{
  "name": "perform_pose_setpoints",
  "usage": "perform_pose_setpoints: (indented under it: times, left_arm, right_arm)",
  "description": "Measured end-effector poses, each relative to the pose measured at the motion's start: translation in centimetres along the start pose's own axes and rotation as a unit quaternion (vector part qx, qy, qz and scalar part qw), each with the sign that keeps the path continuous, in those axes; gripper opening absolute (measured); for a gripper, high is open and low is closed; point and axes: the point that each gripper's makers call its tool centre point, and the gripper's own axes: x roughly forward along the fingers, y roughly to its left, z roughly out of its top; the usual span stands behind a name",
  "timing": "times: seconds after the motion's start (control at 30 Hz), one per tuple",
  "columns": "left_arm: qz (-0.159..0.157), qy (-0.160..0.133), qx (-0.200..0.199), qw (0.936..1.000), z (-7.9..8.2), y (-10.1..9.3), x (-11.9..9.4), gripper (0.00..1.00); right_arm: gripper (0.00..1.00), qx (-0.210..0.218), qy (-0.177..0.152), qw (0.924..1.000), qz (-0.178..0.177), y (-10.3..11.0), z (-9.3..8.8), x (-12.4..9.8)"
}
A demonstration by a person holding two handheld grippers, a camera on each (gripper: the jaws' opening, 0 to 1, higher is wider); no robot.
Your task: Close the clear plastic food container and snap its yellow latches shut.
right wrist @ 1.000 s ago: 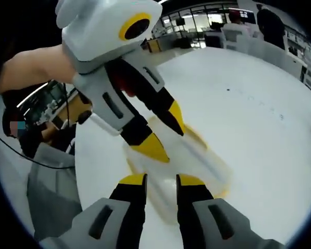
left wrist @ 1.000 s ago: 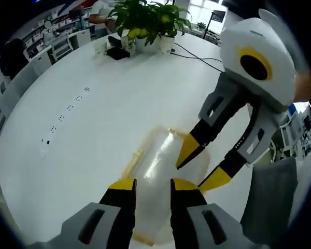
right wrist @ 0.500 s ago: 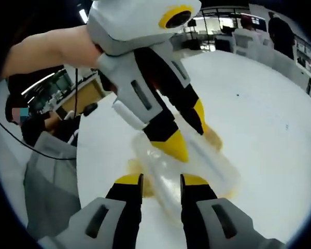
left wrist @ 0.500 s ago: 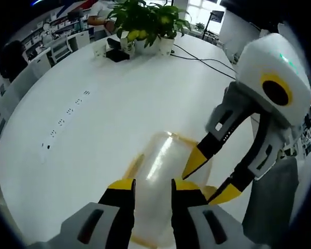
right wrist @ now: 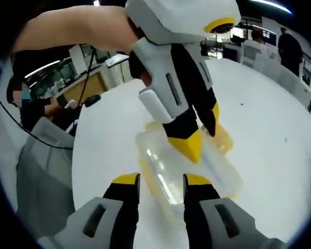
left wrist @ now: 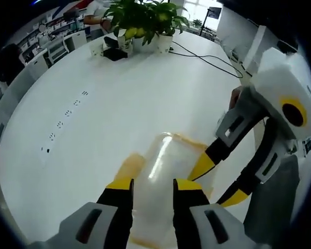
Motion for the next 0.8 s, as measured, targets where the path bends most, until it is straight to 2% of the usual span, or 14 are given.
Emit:
perform_pose_setpoints:
  times: [0.13, 0.33, 0.63, 0.8]
  left_arm:
    - [-0.005, 0.001, 0.004, 1.0, 0.2, 0.3, 0.2, 0.23]
    - [-0.014, 0.014, 0.022, 0.9996, 0.3, 0.4, 0.8, 0.26]
    - [-0.038, 0.031, 0.036, 0.9981, 0.3, 0.6, 1.5, 0.26]
    - [-0.06, 0.052, 0.052, 0.9955, 0.1, 0.7, 1.7, 0.27]
  right_arm:
    - [0.3, -0.009, 0.0, 0.9999, -0.005, 0.0, -0.1, 0.2]
    - [0.3, -0.046, 0.005, 0.9987, -0.022, 0.2, -0.3, 0.4]
    - [0.25, -0.05, -0.004, 0.9979, -0.042, 0.1, -0.1, 0.5]
    - [0.28, -0.07, -0.002, 0.9964, -0.047, 0.7, -0.1, 0.7]
